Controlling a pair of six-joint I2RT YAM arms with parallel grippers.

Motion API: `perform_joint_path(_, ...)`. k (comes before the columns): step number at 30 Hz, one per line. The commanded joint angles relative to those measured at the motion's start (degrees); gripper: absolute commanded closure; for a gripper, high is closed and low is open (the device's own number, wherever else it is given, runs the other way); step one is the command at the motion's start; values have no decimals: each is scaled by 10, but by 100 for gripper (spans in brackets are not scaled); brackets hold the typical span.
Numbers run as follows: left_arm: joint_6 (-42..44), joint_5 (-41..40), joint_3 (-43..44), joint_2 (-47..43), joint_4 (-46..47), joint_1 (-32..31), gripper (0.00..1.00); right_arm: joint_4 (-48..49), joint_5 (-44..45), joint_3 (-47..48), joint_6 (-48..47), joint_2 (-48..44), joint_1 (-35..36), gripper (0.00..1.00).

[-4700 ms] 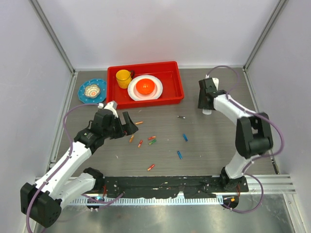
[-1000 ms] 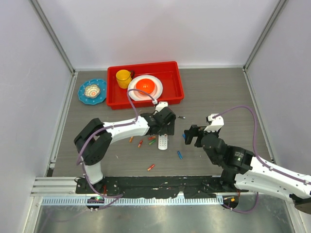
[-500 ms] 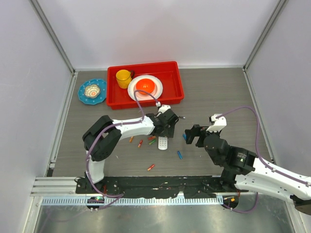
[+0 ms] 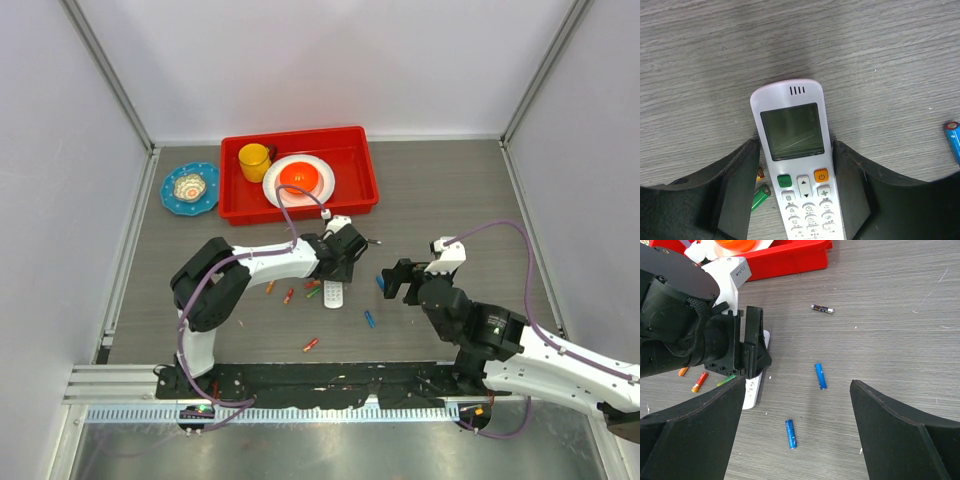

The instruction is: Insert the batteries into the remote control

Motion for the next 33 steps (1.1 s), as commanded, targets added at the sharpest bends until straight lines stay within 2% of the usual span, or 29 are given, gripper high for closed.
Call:
perform_joint_path(1,-4,15,8,13,16,-3,38,-3,20,-1,13,-8,2,9)
perform_joint_path(9,-9,11,-19,-12,54,-3,43,-5,13,1,21,-4,2,10)
perform_joint_path(11,-8,6,-25,-26,69,-3,47,-8,13,9,21,-4,2,10)
perform_joint_path(13,-4,2,-25,-39,76,-3,57,-13,13,16,21,-8,2,10)
perform_joint_path(17,6,-19,-27,-105,93,-3,70,-21,13,44,27,-18,2,10)
perform_joint_path(20,13,-31,-41,-183,112,-3,88,-21,13,61,47,-25,2,10)
perform_joint_path(21,14,-35,-49,-230,127,-3,100,-20,13,62,52,-25,2,10)
perform_joint_path(22,9,-35,-76,-254,141,-1,100,-18,9,63,57,-25,3,11)
perform_joint_path(24,2,-4,-122,-337,213,5,100,-1,2,61,65,-20,3,12)
perform_joint_path(25,-8,8,-172,-363,238,18,100,9,-8,59,65,-18,2,12)
perform_joint_path(28,-54,86,-280,-463,365,46,100,75,-85,44,41,-18,3,9)
perform_joint_path(29,-74,106,-306,-484,396,52,100,122,-137,32,35,-19,2,8)
perform_joint_path(30,-86,121,-330,-502,459,58,100,146,-159,25,31,-22,2,8)
perform_joint_path(32,-104,140,-394,-556,510,70,100,205,-207,10,31,-24,2,6)
perform_joint_path(33,-115,145,-431,-573,564,76,100,222,-220,6,33,-23,3,5)
